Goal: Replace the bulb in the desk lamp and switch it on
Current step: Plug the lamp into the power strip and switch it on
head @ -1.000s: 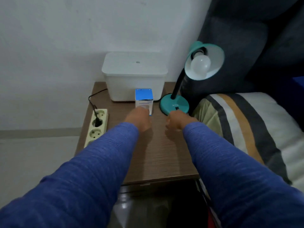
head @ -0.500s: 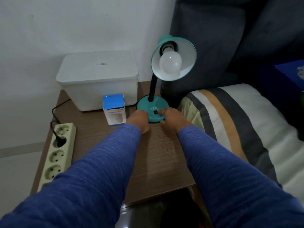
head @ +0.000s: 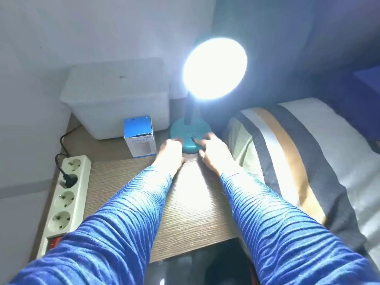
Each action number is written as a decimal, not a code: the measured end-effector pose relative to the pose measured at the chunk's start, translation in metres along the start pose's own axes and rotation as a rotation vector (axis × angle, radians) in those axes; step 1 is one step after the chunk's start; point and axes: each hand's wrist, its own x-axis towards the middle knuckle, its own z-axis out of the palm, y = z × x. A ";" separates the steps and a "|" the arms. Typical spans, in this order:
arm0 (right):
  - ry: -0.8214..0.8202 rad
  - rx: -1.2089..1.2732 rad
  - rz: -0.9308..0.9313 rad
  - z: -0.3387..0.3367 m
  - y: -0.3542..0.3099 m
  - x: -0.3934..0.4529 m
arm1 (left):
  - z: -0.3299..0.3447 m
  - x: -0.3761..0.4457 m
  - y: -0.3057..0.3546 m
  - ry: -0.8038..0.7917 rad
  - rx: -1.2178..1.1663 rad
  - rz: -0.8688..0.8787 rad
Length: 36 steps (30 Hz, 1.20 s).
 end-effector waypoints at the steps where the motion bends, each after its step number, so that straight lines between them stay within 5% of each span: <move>1: 0.009 0.013 0.003 0.000 0.001 0.000 | 0.001 0.000 -0.001 -0.002 -0.016 0.001; 36: 0.055 0.002 -0.006 0.011 0.000 -0.004 | 0.008 -0.007 -0.008 0.044 -0.138 0.090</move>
